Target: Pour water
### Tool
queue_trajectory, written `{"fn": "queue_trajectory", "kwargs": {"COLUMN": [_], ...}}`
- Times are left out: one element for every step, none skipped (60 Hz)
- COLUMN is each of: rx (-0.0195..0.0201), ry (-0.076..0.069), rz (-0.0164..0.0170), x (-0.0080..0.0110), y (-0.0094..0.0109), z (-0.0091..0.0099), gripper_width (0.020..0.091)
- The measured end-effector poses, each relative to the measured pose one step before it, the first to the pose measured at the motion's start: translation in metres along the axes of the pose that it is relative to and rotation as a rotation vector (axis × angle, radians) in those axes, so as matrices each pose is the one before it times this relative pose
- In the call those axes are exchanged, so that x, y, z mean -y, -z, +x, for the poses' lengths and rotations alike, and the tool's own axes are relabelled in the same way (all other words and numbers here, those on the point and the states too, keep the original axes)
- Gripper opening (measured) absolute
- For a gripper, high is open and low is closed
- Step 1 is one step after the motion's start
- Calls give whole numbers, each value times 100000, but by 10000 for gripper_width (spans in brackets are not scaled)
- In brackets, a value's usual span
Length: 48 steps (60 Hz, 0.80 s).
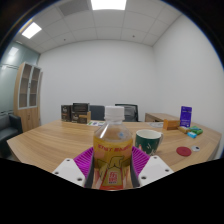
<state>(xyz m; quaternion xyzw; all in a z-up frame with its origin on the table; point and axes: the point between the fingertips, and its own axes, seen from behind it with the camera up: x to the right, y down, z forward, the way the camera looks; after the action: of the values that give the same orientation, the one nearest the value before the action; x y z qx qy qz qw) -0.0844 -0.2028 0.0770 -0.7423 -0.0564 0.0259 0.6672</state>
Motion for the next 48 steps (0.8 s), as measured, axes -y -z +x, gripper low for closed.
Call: {"fn": "queue_trajectory", "kwargs": {"rx": [-40,-90,-16,210,599,652,203,-3,107,576,1111,1276,1208,849,851,947,1017,915,955,1225,1508,1429,1280,1222,1288,1426,1571,557,1211,1432,1583,1684,1583,1638,1791,1476,2128,633,1340,1026,908,852,801,731,537,444,423,95], "ry": [79,-24,-223,-527,-522,-992,-723,-673,-684,-979,-1434,-2124,-2725,-3063,-3520,-3875,-4079,-4587,-4727,-4745,-5181,-5463,-5605,-5638,-5681,-5460,-5243,-5680,-5386,-5698,-5620,-5618,-5676,-5645,-5508,-5592,-4661,-4507,-4363,-4511,-4513,-4469,-4381,-4407,-4415,-4332,-4161,-3999], "rz": [-344,-336,-577,-747,-500,-357,-153,-34,-159,-294,-430,-547,-839,-902,-647,-236,14,139,43,-24,-38,-105,-247,-267,-121,71,203,428,385,103,-51,-140,-214,-266,-59,671,202,1142,683,755,725,636,517,412,471,526,458,423], "x": [-64,-9,-39,-90,-68,-34,101,35,39,2,-2,12,72,66,157,278,350,376,407,401,347,336,271,254,289,334,300,348,261,227,145,161,141,114,169,274,304,387,329,235,281,231,205,207,209,226,197,82], "y": [-8,8,22,3,-15,-29,-16,-82,-91,-140,-168,-166,-265,-217,-226,-262,-290,-265,-353,-402,-232,-248,-236,-237,-228,-252,-260,-405,-399,-190,-113,-121,-138,-154,-98,-427,-97,-701,-158,-44,-71,-80,-99,-89,-118,-114,-86,-5], "z": [-14,12,6,-52,-112,-116,-86,22,-20,-130,-223,-262,-64,-129,-127,-160,-144,-138,-281,-192,-293,-210,-235,-250,-262,-276,-280,-789,-149,-263,-331,-356,-341,-372,-436,-792,-470,-220,-330,-330,-256,-264,-244,-233,-195,-155,-146,-387], "gripper_width": [526,511,488,482,454,451,434,433,433,433,433,433,433,433,433,433,433,432,432,433,431,432,431,431,431,431,432,431,431,431,430,430,430,429,430,431,430,429,429,432,432,431,431,430,431,432,432,433]}}
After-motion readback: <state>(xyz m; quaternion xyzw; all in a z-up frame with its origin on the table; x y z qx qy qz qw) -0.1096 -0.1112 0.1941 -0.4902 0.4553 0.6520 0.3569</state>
